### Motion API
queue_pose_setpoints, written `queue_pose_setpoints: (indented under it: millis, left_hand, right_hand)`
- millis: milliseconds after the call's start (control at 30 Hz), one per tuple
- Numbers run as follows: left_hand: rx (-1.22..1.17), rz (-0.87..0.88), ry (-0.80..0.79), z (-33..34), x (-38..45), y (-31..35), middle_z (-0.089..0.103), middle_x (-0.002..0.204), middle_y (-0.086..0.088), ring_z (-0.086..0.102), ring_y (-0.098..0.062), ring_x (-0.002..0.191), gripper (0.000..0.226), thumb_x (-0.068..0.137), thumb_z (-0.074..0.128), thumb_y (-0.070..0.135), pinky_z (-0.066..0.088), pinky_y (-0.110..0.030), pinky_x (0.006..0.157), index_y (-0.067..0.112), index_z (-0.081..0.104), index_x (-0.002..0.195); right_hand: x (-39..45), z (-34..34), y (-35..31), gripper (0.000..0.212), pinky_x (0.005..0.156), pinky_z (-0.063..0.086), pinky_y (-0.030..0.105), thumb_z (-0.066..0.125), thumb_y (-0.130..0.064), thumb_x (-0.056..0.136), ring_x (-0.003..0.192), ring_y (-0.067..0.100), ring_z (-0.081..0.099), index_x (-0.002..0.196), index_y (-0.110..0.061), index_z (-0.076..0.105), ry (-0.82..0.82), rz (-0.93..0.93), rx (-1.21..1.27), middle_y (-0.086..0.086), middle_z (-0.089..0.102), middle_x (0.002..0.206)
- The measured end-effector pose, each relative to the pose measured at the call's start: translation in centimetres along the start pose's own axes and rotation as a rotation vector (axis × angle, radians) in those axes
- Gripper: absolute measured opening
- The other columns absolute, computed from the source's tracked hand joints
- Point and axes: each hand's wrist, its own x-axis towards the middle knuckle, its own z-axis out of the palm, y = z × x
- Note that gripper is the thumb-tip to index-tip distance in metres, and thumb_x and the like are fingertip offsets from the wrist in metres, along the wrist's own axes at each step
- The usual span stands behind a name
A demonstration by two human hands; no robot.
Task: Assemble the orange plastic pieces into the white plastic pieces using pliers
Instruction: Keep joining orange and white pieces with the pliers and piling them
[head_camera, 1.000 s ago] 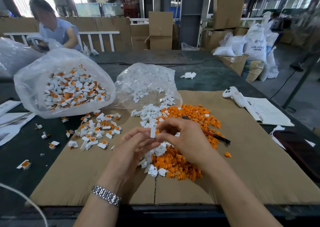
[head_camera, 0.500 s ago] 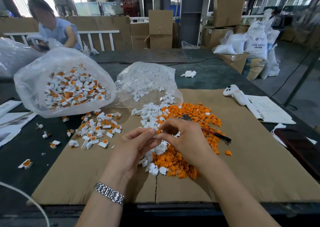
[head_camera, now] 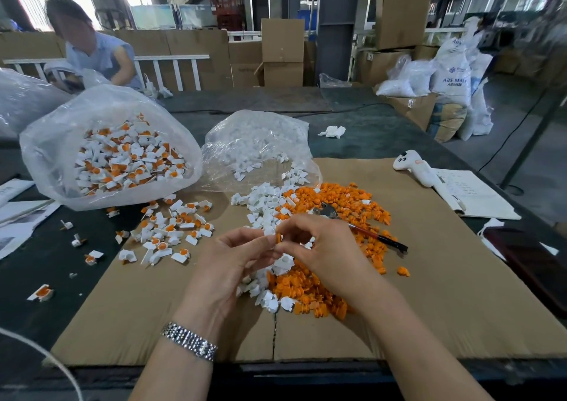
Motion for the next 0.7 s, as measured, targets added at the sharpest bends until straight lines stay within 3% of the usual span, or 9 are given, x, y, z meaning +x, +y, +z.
queue_pose_setpoints:
  millis: [100, 200, 300, 400, 600, 700]
  left_hand:
    - [-0.033, -0.011, 0.039, -0.1, 0.2, -0.2, 0.077, 0.088, -0.023, 0.078, -0.027, 0.075, 0.015, 0.062, 0.086, 0.008, 0.06, -0.021, 0.06, 0.007, 0.079, 0.075]
    - [-0.084, -0.024, 0.056, -0.4, 0.4, -0.5, 0.078, 0.091, -0.022, 0.078, -0.026, 0.077, 0.018, 0.06, 0.087, 0.011, 0.06, -0.021, 0.06, 0.009, 0.08, 0.076]
    - [-0.083, -0.028, 0.063, -0.5, 0.4, -0.5, 0.077, 0.092, -0.023, 0.076, -0.023, 0.074, 0.019, 0.062, 0.086, 0.015, 0.058, -0.02, 0.058, 0.01, 0.079, 0.079]
    - [-0.087, -0.03, 0.055, -0.3, 0.5, -0.5, 0.077, 0.09, -0.022, 0.075, -0.02, 0.069, 0.018, 0.064, 0.085, 0.016, 0.057, -0.019, 0.054, 0.01, 0.078, 0.08]
    - [-0.105, -0.035, 0.063, -0.2, 0.6, -0.6, 0.077, 0.089, -0.021, 0.073, -0.019, 0.067, 0.032, 0.068, 0.082, 0.018, 0.055, -0.019, 0.053, 0.004, 0.073, 0.094]
    - [-0.116, -0.031, 0.072, -0.3, 0.9, -0.5, 0.077, 0.086, -0.016, 0.074, -0.02, 0.072, 0.033, 0.069, 0.081, 0.018, 0.059, -0.021, 0.058, 0.003, 0.072, 0.097]
  right_hand:
    - [0.2, -0.9, 1.0, 0.034, 0.085, 0.054, 0.023, 0.075, -0.043, 0.085, 0.091, -0.001, 0.062, 0.116, -0.028, 0.067, 0.003, 0.145, -0.006, -0.017, 0.066, 0.098]
    - [0.6, -2.6, 3.3, 0.052, 0.097, 0.049, 0.038, 0.065, -0.055, 0.089, 0.114, 0.016, 0.055, 0.128, -0.022, 0.056, 0.019, 0.4, -0.51, -0.002, 0.058, 0.124]
    - [0.8, -3.5, 4.7, 0.063, 0.101, 0.042, 0.046, 0.064, -0.063, 0.086, 0.124, 0.028, 0.049, 0.127, -0.016, 0.052, -0.149, 0.589, -0.702, 0.009, 0.052, 0.132]
    - [1.1, -3.3, 5.0, 0.062, 0.102, 0.042, 0.048, 0.065, -0.061, 0.086, 0.125, 0.029, 0.049, 0.126, -0.015, 0.052, -0.221, 0.597, -0.74, 0.009, 0.051, 0.132]
    - [1.7, -3.3, 4.7, 0.046, 0.1, 0.044, 0.051, 0.062, -0.044, 0.091, 0.118, 0.032, 0.051, 0.12, -0.011, 0.051, -0.169, 0.613, -0.702, 0.013, 0.053, 0.124]
    - [2.1, -3.8, 3.8, 0.035, 0.084, 0.047, 0.04, 0.055, -0.037, 0.097, 0.105, 0.031, 0.056, 0.116, -0.008, 0.051, -0.085, 0.596, -0.647, 0.016, 0.054, 0.119]
